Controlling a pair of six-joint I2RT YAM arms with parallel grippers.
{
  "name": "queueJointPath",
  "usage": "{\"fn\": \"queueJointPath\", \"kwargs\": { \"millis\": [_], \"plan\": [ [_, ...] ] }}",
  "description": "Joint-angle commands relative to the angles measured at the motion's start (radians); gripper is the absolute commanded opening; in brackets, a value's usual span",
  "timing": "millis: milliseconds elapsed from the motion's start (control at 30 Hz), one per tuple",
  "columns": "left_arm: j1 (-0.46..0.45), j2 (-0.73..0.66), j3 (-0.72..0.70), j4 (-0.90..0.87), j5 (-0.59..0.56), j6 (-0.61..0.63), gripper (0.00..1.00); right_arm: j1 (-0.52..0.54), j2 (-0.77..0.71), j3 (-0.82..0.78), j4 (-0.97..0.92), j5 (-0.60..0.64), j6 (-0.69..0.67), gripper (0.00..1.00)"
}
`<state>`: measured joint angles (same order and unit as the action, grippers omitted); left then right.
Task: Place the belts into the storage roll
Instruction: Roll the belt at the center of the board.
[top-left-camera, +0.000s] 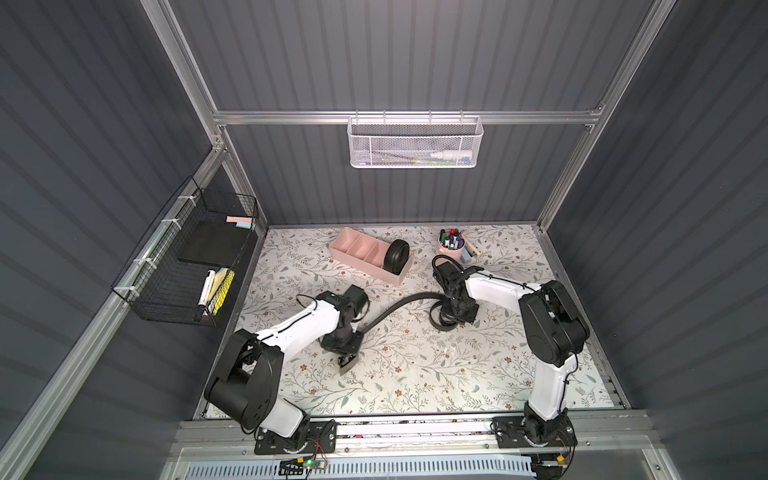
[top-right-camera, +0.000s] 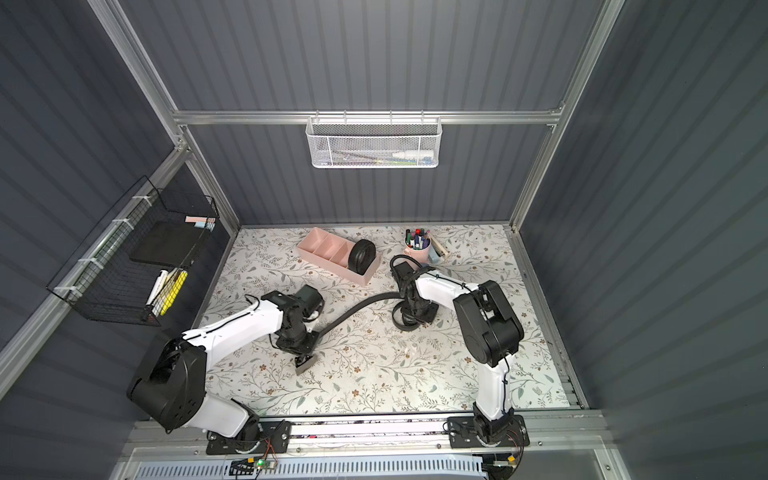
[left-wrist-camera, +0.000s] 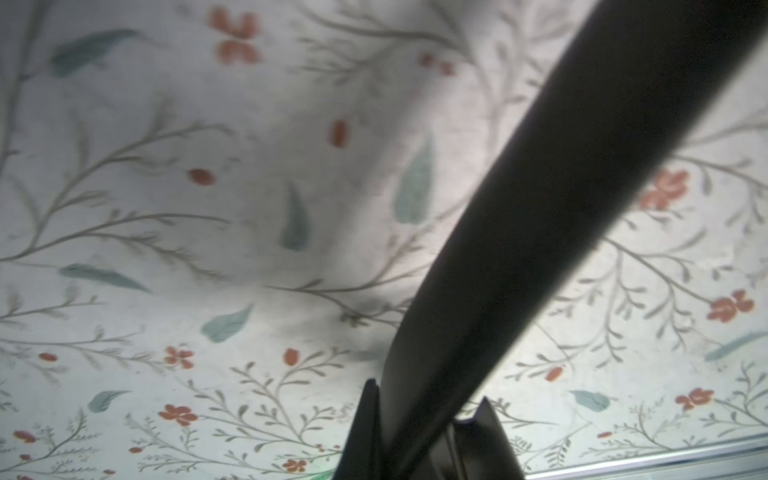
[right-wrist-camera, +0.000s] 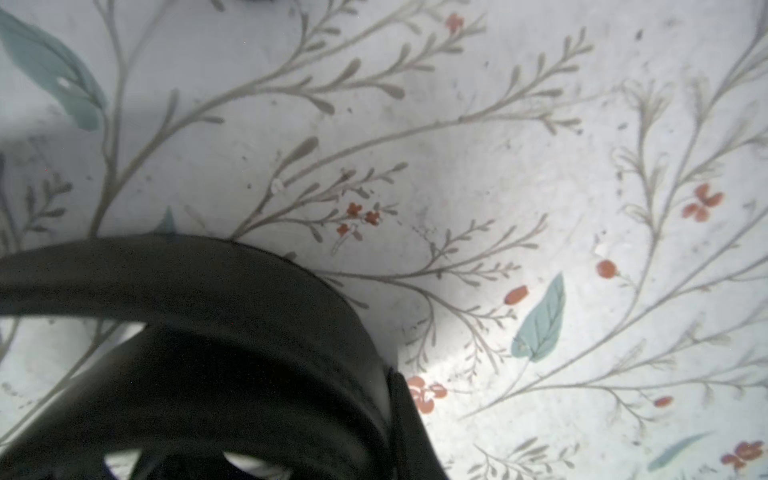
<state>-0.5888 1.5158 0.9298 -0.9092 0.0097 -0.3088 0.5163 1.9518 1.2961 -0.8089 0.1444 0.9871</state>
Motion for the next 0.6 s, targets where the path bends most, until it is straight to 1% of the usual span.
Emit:
{"fn": "queueJointPath", "kwargs": {
  "millis": [0, 100, 233, 300, 400, 533, 567],
  "plan": [
    [-0.159, 0.038, -0.007, 0.018, 0.031, -0.061, 0.00, -0.012, 0.113, 0.038, 0.029, -0.065, 0.027, 0.00],
    [-0.284, 0.117, 0.018, 0.099, 0.120, -0.087, 0.00, -0.016, 0.162, 0.118, 0.008, -0.102, -0.009, 0.01],
    [-0.422, 0.234, 0.109, 0.165, 0.159, -0.078, 0.00, -0.022, 0.240, 0.247, -0.044, -0.161, -0.087, 0.01],
    [-0.463, 0.278, 0.155, 0.209, 0.179, -0.078, 0.00, -0.022, 0.270, 0.307, -0.083, -0.173, -0.119, 0.01],
    [-0.499, 0.366, 0.235, 0.281, 0.217, -0.074, 0.00, -0.023, 0.301, 0.366, -0.093, -0.212, -0.164, 0.00],
    [-0.542, 0.486, 0.404, 0.346, 0.307, -0.062, 0.00, -0.022, 0.358, 0.474, -0.153, -0.278, -0.254, 0.00],
    [-0.549, 0.503, 0.421, 0.376, 0.325, -0.070, 0.05, -0.022, 0.371, 0.498, -0.170, -0.291, -0.274, 0.00]
  ]
}}
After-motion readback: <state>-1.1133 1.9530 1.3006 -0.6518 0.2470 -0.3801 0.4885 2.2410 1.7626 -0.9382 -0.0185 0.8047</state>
